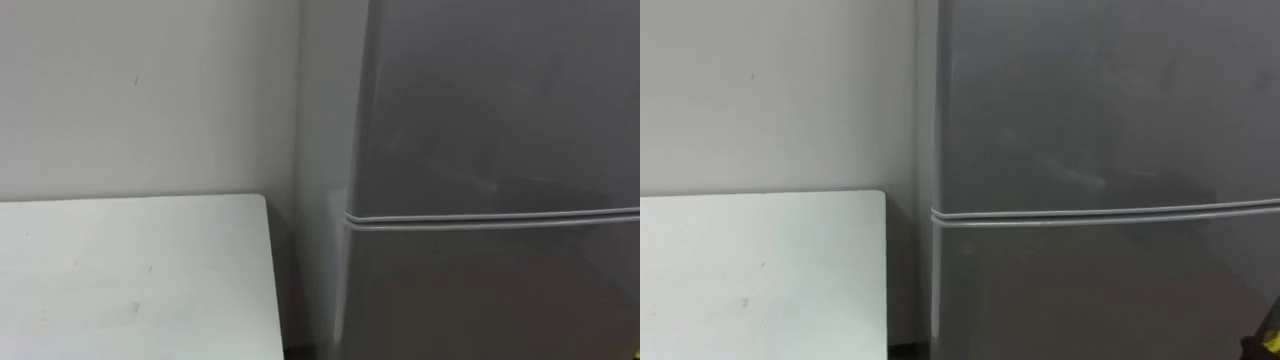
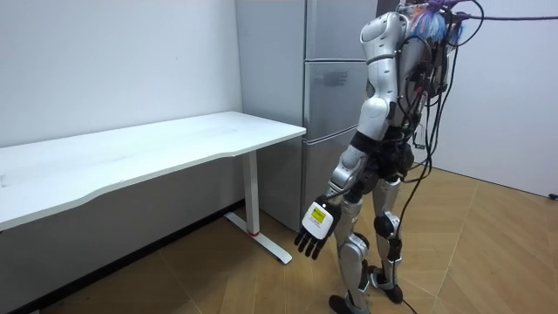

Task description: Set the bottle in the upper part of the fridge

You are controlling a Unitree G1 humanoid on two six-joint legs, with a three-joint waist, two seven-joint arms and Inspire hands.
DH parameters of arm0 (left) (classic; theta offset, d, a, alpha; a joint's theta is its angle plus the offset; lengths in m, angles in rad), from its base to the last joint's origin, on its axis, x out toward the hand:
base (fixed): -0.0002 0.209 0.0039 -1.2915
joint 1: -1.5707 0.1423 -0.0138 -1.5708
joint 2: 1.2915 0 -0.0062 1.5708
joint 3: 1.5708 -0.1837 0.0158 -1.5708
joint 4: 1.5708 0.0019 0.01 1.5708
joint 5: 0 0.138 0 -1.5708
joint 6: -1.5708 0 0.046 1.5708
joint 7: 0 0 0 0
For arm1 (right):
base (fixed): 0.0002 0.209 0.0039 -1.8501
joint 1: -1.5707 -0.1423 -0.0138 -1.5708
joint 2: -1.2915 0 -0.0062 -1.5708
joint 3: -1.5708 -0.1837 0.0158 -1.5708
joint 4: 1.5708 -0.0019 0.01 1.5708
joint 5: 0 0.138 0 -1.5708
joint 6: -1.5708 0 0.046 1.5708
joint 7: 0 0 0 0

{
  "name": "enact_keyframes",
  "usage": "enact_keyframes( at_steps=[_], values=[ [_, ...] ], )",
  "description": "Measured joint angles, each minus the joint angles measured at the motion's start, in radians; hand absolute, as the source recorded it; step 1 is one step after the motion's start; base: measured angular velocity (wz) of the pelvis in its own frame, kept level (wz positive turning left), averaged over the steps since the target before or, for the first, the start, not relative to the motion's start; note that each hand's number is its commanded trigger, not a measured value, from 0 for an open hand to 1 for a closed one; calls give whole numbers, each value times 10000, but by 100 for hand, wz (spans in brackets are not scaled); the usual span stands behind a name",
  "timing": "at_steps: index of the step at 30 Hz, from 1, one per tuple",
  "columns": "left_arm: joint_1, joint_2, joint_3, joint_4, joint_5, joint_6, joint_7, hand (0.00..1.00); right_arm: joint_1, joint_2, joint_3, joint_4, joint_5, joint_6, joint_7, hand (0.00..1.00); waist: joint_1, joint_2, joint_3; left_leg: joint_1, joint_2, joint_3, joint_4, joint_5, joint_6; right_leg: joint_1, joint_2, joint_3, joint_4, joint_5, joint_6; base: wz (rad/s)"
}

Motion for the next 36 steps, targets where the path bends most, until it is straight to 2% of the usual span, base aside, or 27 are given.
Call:
enact_keyframes(
  at_steps=[6, 10, 14, 16, 18, 20, 21, 24, 29, 32, 36],
  values=[
    [80, -64, 17, 13, -26, 83, 0, 0, 556, 3, -25, 793, 802, 222, -8, 0, -24, 29, 10, -136, 12, 11, 30, -29, -17, -52, -2, 12, -8, -6, 10, -2],
    [165, -116, -46, 45, -33, 53, 40, 0, 661, 33, -23, 1845, 1197, 175, 3, 0, -55, 121, -31, -81, 17, 26, 61, -29, -18, -2, 3, 6, -14, -6, 10, 0],
    [291, -391, 50, 75, -34, 22, 40, 0, 1155, 445, -16, 2789, 1864, 139, 90, 0, -6, 212, -21, 38, 12, 9, 61, -31, -20, 121, -7, 20, -38, -36, 32, 0],
    [276, -428, 51, 134, -32, 25, 46, 0, 1324, 647, 20, 3318, 1962, 133, 158, 0, -27, 241, -33, 88, 5, 15, 69, -33, -24, 183, 3, 33, -140, -75, 26, 0],
    [282, -575, 78, 193, -32, 24, 124, 0, 1464, 1009, 19, 3750, 1954, 147, 208, 0, -18, 272, -45, 114, 0, 77, 68, -28, -30, 175, 6, 82, -158, -94, 16, -5],
    [281, -706, 101, 351, -93, 21, 195, 0, 1504, 1140, 31, 4174, 1930, 146, 300, 0, -40, 389, -26, 236, -1, 162, 24, -34, -34, 194, 4, 199, -144, -141, 32, -12],
    [281, -737, 98, 457, -366, 20, 223, 0, 1508, 1222, 58, 4548, 1928, 136, 330, 0, -39, 402, -58, 248, -6, 176, 23, -45, -40, 204, 5, 223, -142, -172, 45, -8],
    [293, -755, 99, 510, -1046, 19, 268, 0, 1512, 1456, 108, 5435, 1926, 136, 428, 0, -89, 429, -59, 229, -2, 170, -5, -50, -48, 156, 12, 239, -147, -180, 39, 0],
    [301, -756, 99, 510, -1181, -9, 383, 0, 1681, 1749, 228, 6026, 1885, 146, 639, 0, -161, 484, -57, 249, -18, 205, -19, -51, -58, 92, -8, 245, 1, -237, 31, -2],
    [280, -774, 94, 508, -1182, -37, 386, 0, 1624, 1761, 375, 6549, 1545, 143, 932, 0, -230, 482, -60, 257, -22, 237, -17, -66, -79, 90, -11, 252, 37, -265, 30, -1],
    [160, -770, -305, 509, -1313, -76, 403, 0, 1681, 1773, 1311, 7128, 744, 149, 1011, 0, -193, 509, -42, 418, -15, 236, -125, -93, -102, 250, 2, 265, -11, -297, 38, 0]
  ],
)
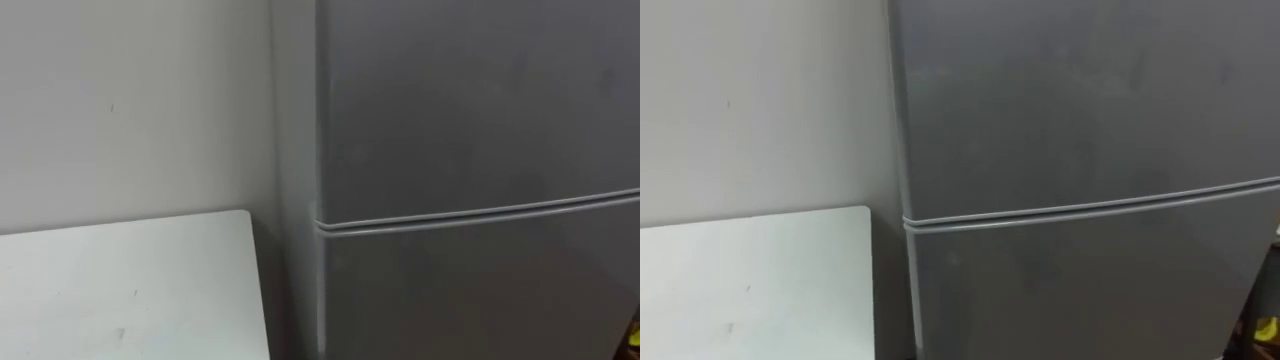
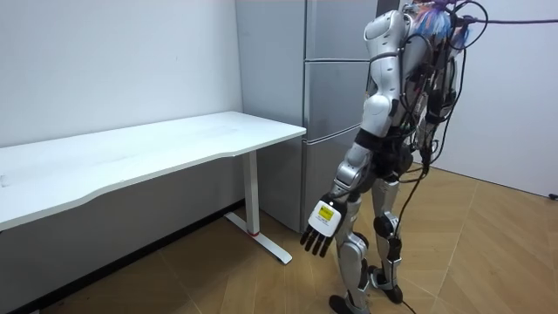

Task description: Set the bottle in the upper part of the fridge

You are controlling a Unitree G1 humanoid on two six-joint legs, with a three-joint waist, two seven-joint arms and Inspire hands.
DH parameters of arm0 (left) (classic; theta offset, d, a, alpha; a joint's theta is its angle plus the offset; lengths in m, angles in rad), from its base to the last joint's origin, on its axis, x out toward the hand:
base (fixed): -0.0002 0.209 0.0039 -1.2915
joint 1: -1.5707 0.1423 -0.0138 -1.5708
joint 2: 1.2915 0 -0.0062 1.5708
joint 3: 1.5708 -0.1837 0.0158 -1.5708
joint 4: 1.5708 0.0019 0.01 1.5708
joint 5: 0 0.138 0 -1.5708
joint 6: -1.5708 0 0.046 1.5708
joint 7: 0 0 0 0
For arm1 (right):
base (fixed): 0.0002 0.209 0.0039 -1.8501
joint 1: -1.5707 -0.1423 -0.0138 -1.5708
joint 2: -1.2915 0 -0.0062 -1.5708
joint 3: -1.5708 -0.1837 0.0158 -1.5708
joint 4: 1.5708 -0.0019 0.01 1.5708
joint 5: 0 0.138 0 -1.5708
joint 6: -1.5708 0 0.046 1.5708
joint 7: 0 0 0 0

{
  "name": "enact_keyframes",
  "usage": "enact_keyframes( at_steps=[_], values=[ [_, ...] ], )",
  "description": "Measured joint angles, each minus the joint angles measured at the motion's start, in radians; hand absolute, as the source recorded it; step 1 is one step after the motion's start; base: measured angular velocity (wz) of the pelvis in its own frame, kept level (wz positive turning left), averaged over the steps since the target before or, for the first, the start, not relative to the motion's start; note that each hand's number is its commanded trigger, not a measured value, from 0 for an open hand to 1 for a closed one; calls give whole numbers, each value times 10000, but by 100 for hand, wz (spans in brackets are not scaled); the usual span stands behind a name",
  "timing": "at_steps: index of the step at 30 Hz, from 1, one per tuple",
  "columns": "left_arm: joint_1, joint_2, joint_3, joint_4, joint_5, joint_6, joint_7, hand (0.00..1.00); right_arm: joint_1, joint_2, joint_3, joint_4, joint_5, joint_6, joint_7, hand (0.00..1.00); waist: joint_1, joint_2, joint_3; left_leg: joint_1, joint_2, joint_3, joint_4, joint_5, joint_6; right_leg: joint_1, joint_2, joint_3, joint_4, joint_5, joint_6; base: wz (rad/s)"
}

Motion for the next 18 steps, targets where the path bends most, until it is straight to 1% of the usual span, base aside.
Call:
enact_keyframes(
  at_steps=[1, 2, 3, 6, 8, 12, 16, 18],
  values=[
    [-37, 0, -84, 38, -83, -22, 1, 0, 1, 15, 152, 36, -132, 8, 3, 0, 11, 11, 2, 10, 2, -3, -13, 0, 0, 0, 5, 7, -3, 0, -1, 0],
    [-201, 9, -267, 330, -164, -99, 10, 0, -16, 29, 436, 157, -287, 9, 39, 0, 30, 37, 8, 13, 7, -9, -12, 0, -1, 0, 10, 15, 1, 0, -2, 0],
    [-320, 6, -423, 507, -185, -94, 27, 0, -88, 39, 733, 434, -632, 13, 147, 0, 60, 51, 11, 12, 12, -11, -2, 0, -1, -1, 17, 15, -8, 0, -3, 0],
    [-402, 2, -897, 696, -168, -65, 58, 0, -116, 133, 1302, 852, -905, 42, 540, 0, 199, 85, 18, -1, 15, -22, 31, -7, -12, -11, 20, -3, -19, -5, -11, 0],
    [-395, -7, -959, 713, -168, -65, 68, 0, -68, 166, 1692, 898, -906, 124, 848, 0, 254, 102, 29, -19, 18, -23, 90, -14, -18, -27, 20, -4, -1, -10, -16, 0],
    [-375, -4, -988, 735, -169, -63, 83, 0, -116, 191, 2274, 894, -1119, 126, 1654, 0, 267, 140, 49, -37, 18, -21, 95, -43, -27, -41, 19, -1, -2, -40, -11, 0],
    [-535, 21, -1315, 716, -152, -62, 79, 0, -174, 210, 2725, 891, -1384, 129, 2213, 0, 250, 155, 47, -208, 20, -101, 191, -69, -24, -79, 16, -116, -12, -48, -3, 10],
    [-621, 28, -1458, 741, 156, -51, 80, 0, -321, 225, 2952, 1056, -1733, 142, 2551, 0, 264, 159, 49, -248, 21, -142, 187, -69, -24, -74, 16, -206, -46, -48, -4, 8]
  ],
)
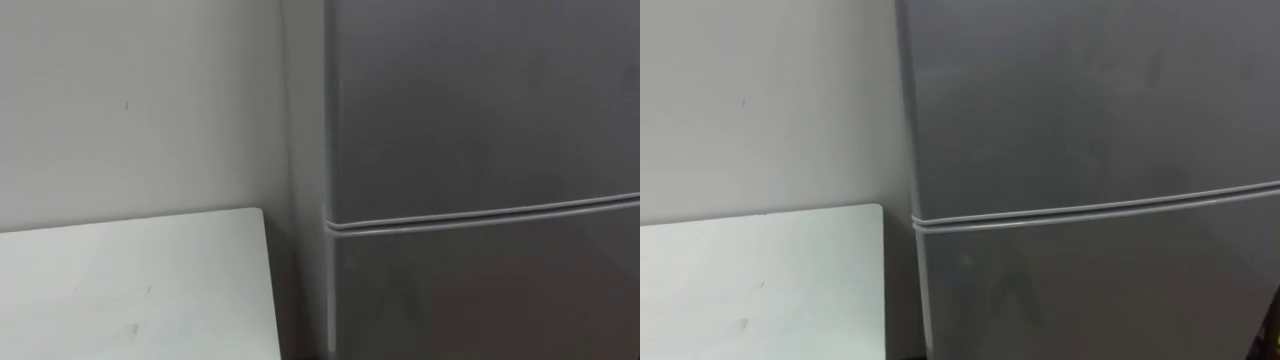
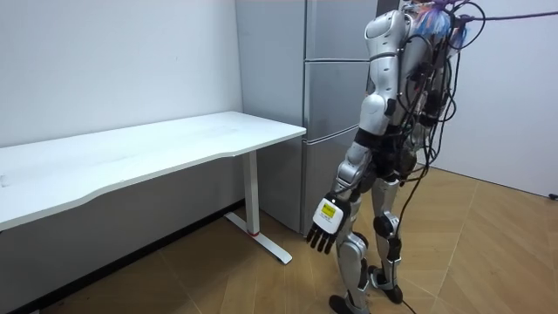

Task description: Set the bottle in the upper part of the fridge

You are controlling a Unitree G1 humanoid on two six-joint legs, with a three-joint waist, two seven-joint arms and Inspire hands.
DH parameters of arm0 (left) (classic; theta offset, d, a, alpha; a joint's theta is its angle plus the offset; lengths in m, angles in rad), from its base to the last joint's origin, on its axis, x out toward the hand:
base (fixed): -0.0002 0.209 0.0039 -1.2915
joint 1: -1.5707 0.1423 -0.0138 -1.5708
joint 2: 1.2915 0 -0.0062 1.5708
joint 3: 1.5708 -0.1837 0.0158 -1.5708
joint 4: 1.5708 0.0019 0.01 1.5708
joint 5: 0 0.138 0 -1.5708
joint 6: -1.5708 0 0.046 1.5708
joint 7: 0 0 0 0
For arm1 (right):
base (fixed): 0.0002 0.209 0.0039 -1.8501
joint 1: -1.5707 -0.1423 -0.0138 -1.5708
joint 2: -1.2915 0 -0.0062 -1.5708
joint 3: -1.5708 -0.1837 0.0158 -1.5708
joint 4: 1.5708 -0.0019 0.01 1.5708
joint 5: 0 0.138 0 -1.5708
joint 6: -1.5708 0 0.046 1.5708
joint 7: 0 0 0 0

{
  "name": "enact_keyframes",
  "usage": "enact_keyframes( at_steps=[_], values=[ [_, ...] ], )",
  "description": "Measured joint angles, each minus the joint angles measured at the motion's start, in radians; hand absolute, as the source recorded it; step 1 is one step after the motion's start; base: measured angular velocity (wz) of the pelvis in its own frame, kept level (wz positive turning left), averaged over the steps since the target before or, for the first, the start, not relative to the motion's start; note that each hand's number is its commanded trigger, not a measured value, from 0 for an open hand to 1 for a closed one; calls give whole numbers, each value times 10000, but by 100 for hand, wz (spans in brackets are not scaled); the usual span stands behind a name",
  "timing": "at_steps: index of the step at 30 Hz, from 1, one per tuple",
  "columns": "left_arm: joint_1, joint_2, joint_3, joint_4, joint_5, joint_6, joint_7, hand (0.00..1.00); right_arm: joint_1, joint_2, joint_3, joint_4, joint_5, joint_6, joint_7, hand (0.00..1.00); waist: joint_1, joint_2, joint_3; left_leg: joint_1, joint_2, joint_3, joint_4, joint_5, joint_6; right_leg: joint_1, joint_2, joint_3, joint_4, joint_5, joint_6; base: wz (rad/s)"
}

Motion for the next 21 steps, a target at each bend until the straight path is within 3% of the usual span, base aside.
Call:
enact_keyframes(
  at_steps=[11, 21],
  values=[
    [-223, -7, -404, -10, 568, 414, -115, 0, -368, -133, 373, 571, -58, 182, 1174, 0, 268, -68, 44, -178, 4, -110, -16, -12, -26, -32, 25, -157, -139, 2, 0, 3],
    [-329, -6, -472, 79, 791, 441, -319, 0, -523, -131, 361, 669, -329, 196, 1387, 0, 254, -75, 62, -217, 6, -138, -16, -15, -29, 1, 26, -179, -125, 8, -4, 0]
  ],
)
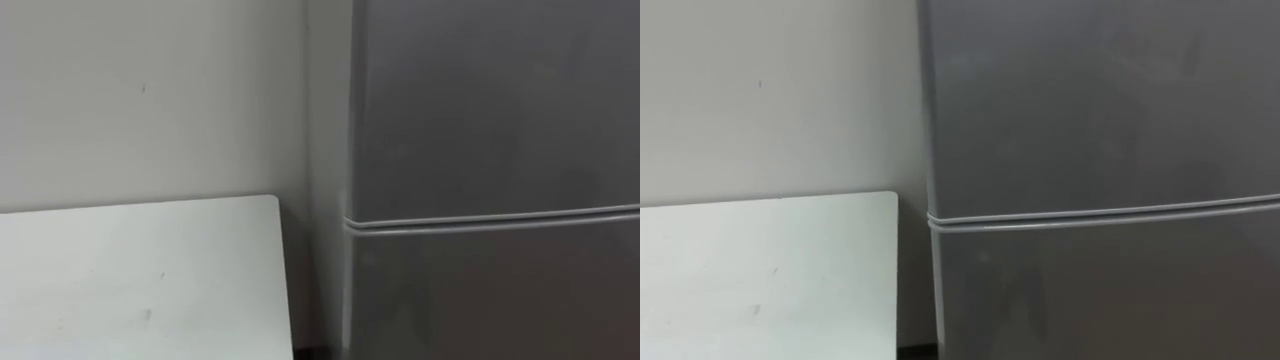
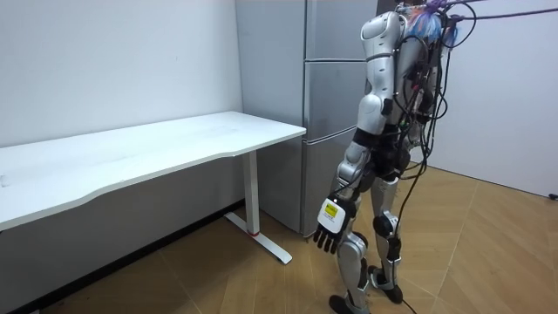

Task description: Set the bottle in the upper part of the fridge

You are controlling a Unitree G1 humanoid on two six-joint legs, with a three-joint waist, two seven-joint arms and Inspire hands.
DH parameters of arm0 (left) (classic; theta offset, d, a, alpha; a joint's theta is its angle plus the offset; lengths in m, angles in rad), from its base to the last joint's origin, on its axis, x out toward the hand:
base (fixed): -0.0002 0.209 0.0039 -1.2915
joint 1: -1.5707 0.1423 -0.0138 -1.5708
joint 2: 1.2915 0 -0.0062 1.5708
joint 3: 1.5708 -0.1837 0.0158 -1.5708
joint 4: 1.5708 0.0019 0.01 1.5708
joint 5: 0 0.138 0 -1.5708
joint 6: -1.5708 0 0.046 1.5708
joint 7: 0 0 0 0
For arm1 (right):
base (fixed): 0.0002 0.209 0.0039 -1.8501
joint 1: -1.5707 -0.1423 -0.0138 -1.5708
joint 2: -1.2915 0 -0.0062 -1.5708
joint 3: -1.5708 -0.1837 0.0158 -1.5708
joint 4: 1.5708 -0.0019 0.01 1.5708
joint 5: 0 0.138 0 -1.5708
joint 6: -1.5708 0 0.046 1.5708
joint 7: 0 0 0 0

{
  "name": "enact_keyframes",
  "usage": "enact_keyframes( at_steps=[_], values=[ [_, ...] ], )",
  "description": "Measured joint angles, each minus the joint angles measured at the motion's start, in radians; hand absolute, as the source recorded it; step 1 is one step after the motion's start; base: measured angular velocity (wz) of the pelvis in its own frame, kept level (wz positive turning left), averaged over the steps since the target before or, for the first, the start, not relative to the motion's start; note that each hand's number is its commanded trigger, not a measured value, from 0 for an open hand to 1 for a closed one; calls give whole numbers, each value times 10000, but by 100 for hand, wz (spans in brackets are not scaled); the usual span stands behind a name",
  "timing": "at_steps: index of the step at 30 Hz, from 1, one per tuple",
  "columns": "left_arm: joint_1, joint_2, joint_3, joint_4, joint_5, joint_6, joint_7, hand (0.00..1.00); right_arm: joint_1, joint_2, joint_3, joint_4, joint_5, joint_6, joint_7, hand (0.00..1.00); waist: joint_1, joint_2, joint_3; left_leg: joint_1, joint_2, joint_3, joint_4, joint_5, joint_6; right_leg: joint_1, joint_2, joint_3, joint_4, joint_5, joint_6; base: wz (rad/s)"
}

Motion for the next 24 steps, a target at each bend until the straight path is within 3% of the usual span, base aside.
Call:
enact_keyframes(
  at_steps=[24],
  values=[
    [-68, 3, -266, 71, 399, 138, -269, 0, -199, 5, 2, 168, -31, 88, -57, 0, -13, 49, 36, -78, -4, -210, 29, -3, -1, 67, -1, -179, 10, 4, -7, 2]
  ],
)
